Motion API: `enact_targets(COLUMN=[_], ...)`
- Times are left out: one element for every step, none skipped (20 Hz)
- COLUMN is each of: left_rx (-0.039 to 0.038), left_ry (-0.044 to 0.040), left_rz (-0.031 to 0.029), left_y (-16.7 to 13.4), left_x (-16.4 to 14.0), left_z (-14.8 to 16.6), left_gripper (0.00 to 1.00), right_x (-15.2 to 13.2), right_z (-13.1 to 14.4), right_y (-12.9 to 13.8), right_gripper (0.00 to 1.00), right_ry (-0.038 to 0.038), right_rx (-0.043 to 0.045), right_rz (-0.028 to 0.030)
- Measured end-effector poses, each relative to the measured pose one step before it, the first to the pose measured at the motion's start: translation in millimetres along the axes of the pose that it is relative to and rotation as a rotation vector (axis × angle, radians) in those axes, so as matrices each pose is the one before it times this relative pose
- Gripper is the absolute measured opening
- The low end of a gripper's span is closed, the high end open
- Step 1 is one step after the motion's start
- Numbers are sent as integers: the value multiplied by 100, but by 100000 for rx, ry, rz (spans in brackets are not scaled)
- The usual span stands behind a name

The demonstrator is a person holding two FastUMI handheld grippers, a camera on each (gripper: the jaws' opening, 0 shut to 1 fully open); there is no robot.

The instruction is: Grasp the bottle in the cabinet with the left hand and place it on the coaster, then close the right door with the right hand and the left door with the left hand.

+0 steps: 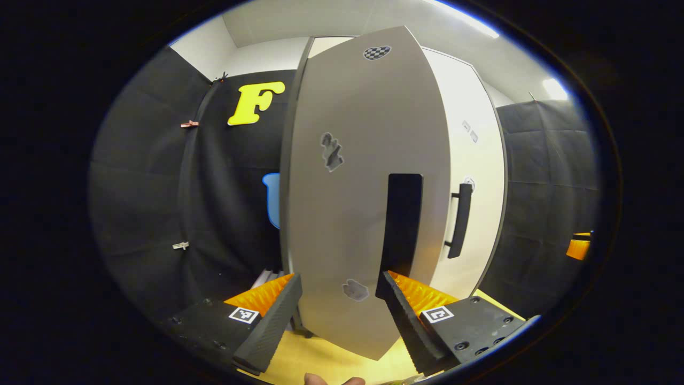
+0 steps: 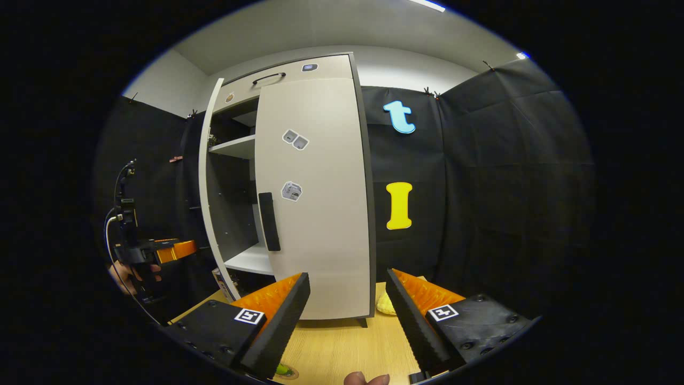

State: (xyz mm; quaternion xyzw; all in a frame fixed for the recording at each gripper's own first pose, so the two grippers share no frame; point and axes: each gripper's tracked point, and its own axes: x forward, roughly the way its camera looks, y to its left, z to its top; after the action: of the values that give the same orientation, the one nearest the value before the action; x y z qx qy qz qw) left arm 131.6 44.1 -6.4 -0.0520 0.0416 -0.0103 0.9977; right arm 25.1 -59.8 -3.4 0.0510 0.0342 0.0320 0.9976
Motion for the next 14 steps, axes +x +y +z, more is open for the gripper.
enact_targets(left_rx=[567,929,550,-11,-201,-212,108,294,424,543,546,622,528,454], left_ry=[-284,-291,-362,-28,124,89,101,32,-48,10,-134,-230,-530,-419], left_rz=[650,582,314,161,31,60,200,634,718,994,1143,1170,1082,804], left_y=[-343,-337,-232,-246,-313,-279,-217,-249,-296,-285,-223,-352,-336,-205], left_x=[315,315,316,325,224,250,371,388,371,439,440,431,484,405], left_z=[99,46,21,40,-163,55,5,88,36,44,83,-44,82,69], left_gripper=[95,92,92,92,93,94,92,92,95,98,98,95,95,95], right_x=[-85,-51,-55,-46,-117,-27,24,2,-10,-135,7,-50,-96,-94], right_z=[-40,-35,-59,-16,44,13,-16,50,60,71,10,47,-21,2], right_y=[-266,-395,-413,-293,-355,-410,-379,-345,-253,-239,-366,-408,-330,-289], right_gripper=[95,96,97,97,97,97,97,97,97,97,97,97,97,97], right_ry=[16,226,140,81,1,119,218,124,-2,-41,-96,-129,-66,21], right_rx=[162,-55,-147,-98,53,314,651,811,562,163,-127,-160,118,329], right_rz=[-291,-368,-218,-304,-431,-576,-619,-385,-380,-419,-583,-504,-385,-293])
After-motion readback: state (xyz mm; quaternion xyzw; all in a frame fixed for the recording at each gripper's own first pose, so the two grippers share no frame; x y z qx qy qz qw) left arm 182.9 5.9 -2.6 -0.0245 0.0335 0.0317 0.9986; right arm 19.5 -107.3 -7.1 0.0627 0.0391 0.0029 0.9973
